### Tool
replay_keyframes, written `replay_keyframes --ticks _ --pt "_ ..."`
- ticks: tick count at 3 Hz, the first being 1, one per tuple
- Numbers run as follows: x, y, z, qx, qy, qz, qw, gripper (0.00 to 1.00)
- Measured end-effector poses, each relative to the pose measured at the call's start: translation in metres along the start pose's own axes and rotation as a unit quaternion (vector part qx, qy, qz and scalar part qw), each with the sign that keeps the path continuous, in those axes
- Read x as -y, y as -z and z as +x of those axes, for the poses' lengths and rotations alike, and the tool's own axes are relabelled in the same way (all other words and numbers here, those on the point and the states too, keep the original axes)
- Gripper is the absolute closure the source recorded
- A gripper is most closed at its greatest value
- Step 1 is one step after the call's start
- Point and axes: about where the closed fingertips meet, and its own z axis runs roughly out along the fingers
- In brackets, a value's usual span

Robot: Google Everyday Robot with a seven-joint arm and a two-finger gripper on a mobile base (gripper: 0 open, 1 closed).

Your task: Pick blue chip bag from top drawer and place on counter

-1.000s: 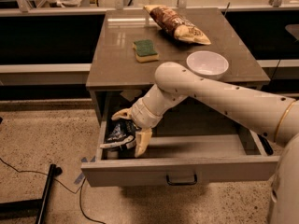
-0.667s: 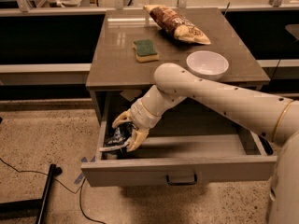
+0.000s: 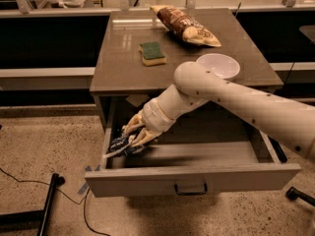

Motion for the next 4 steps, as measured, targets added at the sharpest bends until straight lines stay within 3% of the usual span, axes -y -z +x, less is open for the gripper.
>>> replay_keyframes --ticks 1,2,3,4 --pt "-0.001 0.065 -0.029 -0.003 0.027 0.059 0.9979 1.0" --pt "0.002 0.138 -0.063 -0.035 0.065 0.107 0.9916 1.0" --pt "0.018 0.194 -0.097 -0.076 0.1 0.123 0.9845 1.0" --pt "0.048 0.231 -0.125 -0.118 0.128 0.119 0.9776 1.0"
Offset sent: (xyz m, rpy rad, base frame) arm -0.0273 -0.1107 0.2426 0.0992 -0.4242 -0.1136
